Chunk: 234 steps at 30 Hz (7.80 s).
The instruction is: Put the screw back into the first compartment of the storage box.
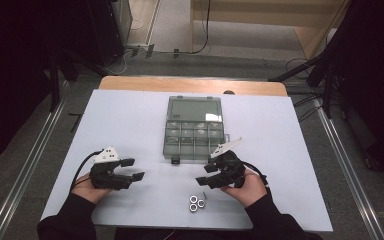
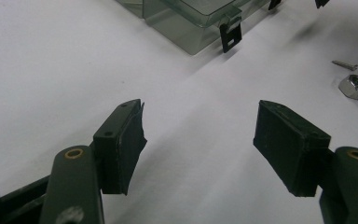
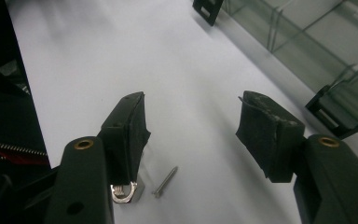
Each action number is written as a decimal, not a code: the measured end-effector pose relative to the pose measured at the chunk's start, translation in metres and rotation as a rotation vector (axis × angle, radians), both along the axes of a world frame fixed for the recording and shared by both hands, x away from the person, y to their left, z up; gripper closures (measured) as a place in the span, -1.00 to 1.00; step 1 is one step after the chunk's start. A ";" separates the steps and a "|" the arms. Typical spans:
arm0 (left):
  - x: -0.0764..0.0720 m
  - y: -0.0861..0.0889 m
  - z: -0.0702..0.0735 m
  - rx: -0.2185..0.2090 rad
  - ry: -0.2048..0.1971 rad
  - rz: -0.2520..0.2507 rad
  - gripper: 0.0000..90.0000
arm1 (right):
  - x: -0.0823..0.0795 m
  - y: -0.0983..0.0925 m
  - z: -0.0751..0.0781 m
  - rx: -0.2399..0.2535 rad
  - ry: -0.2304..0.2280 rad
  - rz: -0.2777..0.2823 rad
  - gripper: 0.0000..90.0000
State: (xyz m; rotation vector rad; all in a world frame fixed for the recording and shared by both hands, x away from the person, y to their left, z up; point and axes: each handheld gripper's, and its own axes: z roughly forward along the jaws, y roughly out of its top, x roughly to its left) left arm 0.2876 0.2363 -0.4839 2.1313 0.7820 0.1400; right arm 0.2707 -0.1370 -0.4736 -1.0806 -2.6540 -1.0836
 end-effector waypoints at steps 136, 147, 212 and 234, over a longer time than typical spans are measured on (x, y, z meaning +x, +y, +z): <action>0.001 0.000 0.000 0.007 -0.008 0.003 -0.27 | 0.034 0.023 0.033 -0.036 -0.016 -0.087 0.97; 0.001 0.000 -0.001 0.004 -0.004 0.002 -0.27 | 0.057 0.036 0.039 -0.018 -0.011 -0.081 0.97; 0.001 0.002 -0.001 -0.005 -0.003 0.008 -0.27 | 0.134 0.077 0.042 -0.010 -0.085 -0.076 0.11; 0.002 0.004 -0.001 -0.001 -0.007 0.015 -0.27 | 0.086 0.042 0.033 0.017 -0.091 0.042 -0.01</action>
